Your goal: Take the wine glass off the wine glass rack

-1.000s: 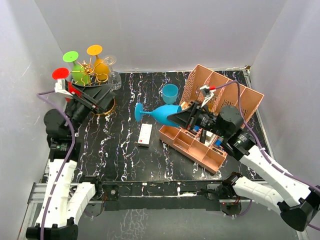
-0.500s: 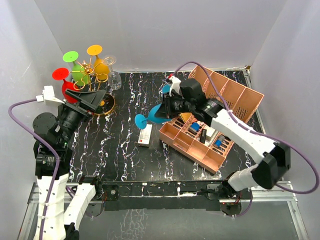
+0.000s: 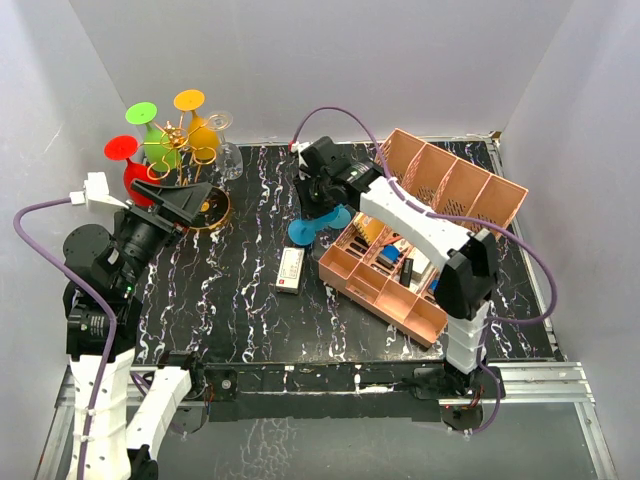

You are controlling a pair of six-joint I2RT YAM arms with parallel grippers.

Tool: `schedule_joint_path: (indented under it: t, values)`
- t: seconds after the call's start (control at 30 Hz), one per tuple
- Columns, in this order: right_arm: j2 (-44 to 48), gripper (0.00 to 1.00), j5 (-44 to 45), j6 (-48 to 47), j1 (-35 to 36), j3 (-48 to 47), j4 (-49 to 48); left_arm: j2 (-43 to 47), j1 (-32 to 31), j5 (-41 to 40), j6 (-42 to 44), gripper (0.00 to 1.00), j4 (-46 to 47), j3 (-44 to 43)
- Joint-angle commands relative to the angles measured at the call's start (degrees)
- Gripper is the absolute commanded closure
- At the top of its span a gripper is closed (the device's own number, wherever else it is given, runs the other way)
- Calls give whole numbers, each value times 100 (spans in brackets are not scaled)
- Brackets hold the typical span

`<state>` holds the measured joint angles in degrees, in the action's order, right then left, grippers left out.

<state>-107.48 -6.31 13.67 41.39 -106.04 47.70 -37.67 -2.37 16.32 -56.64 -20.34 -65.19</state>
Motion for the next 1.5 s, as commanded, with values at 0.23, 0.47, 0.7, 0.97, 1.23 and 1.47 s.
schedule_joint_path:
  t: [0.23, 0.47, 0.7, 0.97, 1.23, 1.47]
  values:
    - [-1014, 92, 1050, -492, 39, -1511, 1022, 91, 24, -163, 407, 3, -334, -358]
    - [-1266, 92, 987, -541, 85, -1745, 1267, 102, 26, -186, 443, 3, -388, -386]
    - [-1383, 88, 1074, -591, 174, -1765, 1352, 93, 26, -190, 435, 3, -388, -372]
    - [-1414, 55, 1206, -688, 224, -2241, 1574, 68, 26, -195, 435, 3, -411, -398]
    - [-244, 16, 663, -700, 238, -1602, 1089, -27, 26, -198, 524, 3, -463, -443]
    - [1639, 1, 439, -364, 239, 874, -422, -396, 26, -249, 1088, 3, -838, -744]
